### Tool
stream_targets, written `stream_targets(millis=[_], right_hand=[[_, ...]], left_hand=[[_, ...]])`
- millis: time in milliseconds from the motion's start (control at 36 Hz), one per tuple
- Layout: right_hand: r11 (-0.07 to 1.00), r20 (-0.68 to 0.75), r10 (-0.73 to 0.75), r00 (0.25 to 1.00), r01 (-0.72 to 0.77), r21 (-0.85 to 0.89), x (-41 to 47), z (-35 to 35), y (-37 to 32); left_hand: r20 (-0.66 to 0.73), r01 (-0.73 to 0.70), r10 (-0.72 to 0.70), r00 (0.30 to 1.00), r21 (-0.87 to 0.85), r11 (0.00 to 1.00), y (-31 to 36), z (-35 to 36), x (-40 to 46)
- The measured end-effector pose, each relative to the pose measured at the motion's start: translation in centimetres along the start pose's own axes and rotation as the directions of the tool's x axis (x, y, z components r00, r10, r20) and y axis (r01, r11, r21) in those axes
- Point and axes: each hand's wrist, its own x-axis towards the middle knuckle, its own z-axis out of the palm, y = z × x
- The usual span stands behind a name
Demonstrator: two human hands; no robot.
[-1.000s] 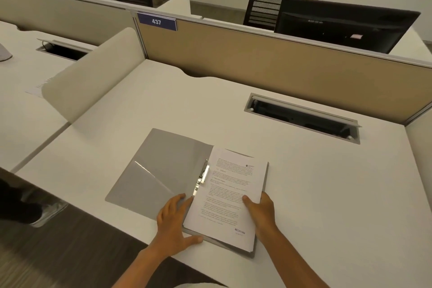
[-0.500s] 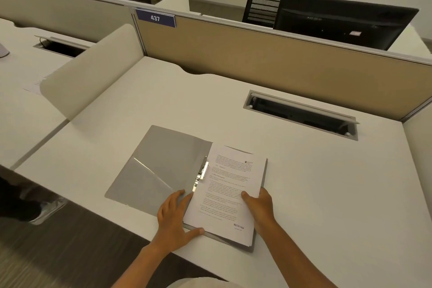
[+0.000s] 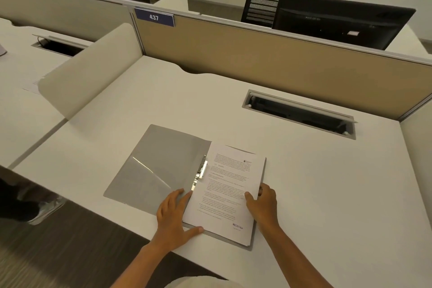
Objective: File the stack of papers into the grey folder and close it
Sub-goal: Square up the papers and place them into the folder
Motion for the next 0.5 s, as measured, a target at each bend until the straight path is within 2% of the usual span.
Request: stream_targets(millis=[500], right_hand=[[1.000, 0.021, -0.005, 1.000, 0.005, -0.011, 0.23, -1.01, -0.22]], left_hand=[[0.022, -0.009, 0.008, 1.000, 0.012, 1.000, -0.15, 0.08, -0.09]])
